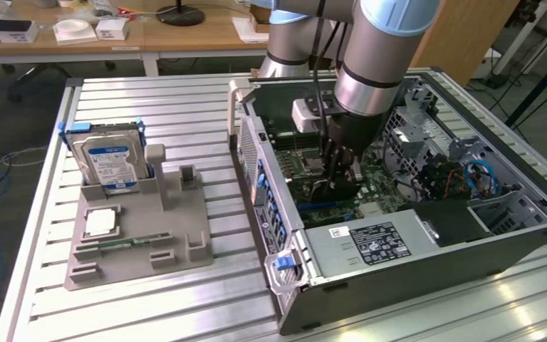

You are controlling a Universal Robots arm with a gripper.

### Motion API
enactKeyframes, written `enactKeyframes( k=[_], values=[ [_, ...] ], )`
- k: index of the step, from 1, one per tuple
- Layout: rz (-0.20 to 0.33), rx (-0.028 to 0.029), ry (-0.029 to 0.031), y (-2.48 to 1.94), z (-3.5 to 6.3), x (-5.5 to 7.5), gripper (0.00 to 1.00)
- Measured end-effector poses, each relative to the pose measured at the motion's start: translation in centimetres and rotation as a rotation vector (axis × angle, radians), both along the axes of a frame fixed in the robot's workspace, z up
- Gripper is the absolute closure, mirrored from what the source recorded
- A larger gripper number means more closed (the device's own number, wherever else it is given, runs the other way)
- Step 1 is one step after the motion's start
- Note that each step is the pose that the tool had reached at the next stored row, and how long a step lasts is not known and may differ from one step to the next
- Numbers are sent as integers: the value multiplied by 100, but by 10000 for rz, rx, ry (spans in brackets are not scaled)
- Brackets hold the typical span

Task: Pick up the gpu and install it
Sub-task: 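Insert the gpu into the slot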

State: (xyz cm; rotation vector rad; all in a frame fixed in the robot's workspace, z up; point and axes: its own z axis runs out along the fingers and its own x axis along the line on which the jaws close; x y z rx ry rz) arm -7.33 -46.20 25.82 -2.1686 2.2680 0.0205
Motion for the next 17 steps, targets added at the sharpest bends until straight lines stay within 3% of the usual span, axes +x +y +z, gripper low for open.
enactKeyframes(
  k=[17],
  values=[
    [29,-2,0,5,-21,-1,74]
  ],
)
